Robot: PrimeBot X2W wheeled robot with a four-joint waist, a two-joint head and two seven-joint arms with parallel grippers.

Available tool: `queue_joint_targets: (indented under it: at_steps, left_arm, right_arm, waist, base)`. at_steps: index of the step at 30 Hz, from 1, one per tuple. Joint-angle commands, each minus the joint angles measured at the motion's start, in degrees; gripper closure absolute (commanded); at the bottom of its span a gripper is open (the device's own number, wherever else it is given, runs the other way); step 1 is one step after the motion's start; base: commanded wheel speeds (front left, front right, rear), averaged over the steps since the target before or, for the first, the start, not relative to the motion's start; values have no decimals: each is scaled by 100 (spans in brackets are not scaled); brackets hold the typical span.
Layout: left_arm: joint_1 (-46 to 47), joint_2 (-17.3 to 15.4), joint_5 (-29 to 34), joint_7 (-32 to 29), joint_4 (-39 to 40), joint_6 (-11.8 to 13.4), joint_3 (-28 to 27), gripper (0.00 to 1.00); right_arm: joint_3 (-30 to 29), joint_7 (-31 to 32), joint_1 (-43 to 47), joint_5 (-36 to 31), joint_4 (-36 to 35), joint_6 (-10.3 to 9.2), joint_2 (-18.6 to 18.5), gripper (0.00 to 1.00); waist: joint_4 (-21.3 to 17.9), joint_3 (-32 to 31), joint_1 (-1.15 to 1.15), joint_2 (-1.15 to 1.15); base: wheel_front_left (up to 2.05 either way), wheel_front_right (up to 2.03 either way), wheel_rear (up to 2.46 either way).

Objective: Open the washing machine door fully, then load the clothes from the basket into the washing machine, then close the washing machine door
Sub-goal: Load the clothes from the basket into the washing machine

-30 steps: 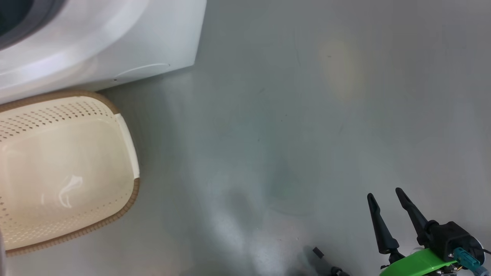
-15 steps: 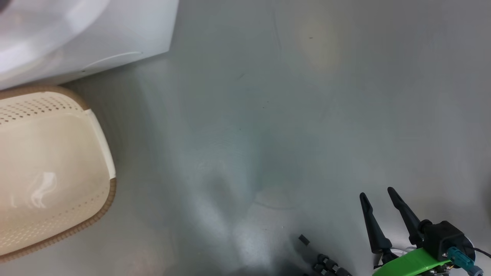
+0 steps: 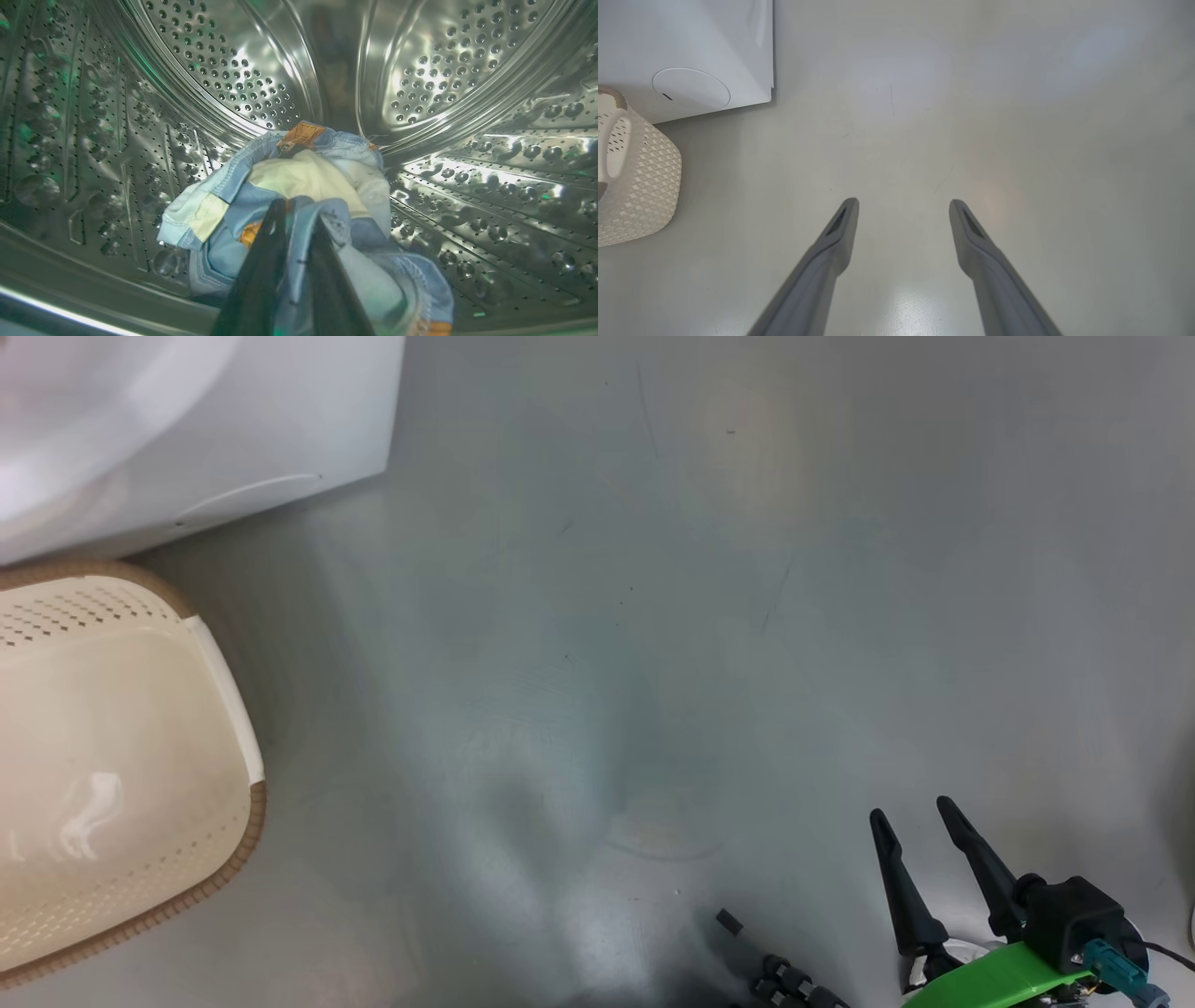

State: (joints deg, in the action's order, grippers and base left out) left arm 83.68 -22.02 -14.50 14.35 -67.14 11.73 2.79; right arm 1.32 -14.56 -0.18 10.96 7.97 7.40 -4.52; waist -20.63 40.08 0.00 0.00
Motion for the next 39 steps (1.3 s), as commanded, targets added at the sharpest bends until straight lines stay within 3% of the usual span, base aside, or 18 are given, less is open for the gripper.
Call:
queue_joint_targets:
  at_steps: [1, 5, 11, 20, 26, 39]
  left_arm:
    - [106, -235, 57, -154, -58, -63, 56, 0]
    - [227, -222, 111, -262, -252, -74, 156, 0]
    - [197, -46, 125, -706, -524, 169, 252, 0]
    - [-209, 348, -47, -466, -616, 470, 213, 0]
    - [-489, 627, -173, -228, -637, 460, 190, 0]
    - [-1114, 1141, -518, 47, -574, 92, 49, 0]
  right_arm:
    - [107, -44, 91, 68, -56, 9, -89, 0]
    - [112, -44, 79, 72, -51, 9, -74, 0]
    - [165, -44, 67, 78, 32, 9, -73, 0]
    - [99, -44, 0, 79, 80, 9, -103, 0]
    - [121, -44, -49, 61, 115, 9, -147, 0]
    - [78, -44, -121, -30, 224, 9, -186, 0]
  waist:
    - [17, -13, 0, 0]
    - [44, -8, 0, 0]
    - [135, -143, 0, 0]
    - [444, -452, 0, 0]
    - [711, -712, 0, 0]
    - [1188, -1334, 0, 0]
  base:
    - [0, 0, 0]
    - [0, 0, 0]
    - [0, 0, 0]
    - [0, 0, 0]
    - [0, 0, 0]
    - [0, 0, 0]
